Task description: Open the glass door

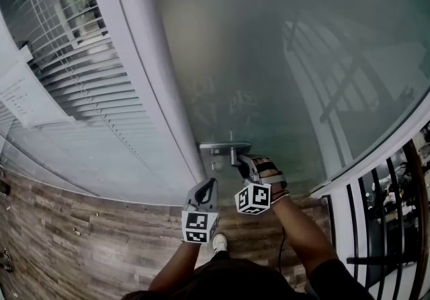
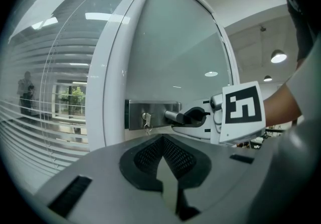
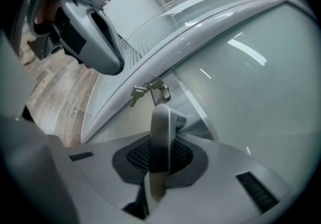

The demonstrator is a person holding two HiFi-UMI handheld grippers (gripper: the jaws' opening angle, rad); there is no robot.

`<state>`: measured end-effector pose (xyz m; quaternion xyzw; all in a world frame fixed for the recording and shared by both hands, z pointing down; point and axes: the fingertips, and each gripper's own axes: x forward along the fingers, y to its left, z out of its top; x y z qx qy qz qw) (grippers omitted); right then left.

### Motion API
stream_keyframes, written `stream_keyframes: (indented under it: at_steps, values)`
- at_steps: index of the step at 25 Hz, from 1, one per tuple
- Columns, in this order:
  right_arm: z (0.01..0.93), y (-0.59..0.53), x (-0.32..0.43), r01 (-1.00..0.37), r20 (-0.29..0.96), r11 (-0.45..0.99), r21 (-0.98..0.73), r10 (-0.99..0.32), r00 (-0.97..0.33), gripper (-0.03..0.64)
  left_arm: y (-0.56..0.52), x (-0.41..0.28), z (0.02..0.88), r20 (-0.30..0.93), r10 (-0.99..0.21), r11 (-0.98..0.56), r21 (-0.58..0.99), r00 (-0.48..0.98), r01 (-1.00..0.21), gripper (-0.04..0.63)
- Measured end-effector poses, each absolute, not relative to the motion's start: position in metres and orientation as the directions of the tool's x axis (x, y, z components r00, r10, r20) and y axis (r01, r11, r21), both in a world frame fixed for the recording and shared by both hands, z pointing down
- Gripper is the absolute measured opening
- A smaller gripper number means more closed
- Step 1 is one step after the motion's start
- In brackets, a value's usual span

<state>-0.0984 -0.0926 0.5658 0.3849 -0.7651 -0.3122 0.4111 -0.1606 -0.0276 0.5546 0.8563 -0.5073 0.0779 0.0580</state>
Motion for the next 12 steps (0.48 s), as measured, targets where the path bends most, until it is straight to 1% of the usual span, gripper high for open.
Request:
stream_keyframes:
  at_steps: [4, 12]
  values:
    - [0.559, -0.089, -0.098, -0.486, 0.325, 0.514, 0.707, -0.846, -0.423, 0.038, -0.023, -0.156, 0.547, 0.191, -0.862, -0.475, 0.017, 0.469, -0.880, -0.002]
    - [0.565, -0.100, -0.106, -0.485, 0.343, 0.536, 0.691, -0.834, -0.432, 0.038, -0.033, -0.156, 0.554, 0.194, -0.858, -0.477, 0.040, 0.475, -0.878, -0.002]
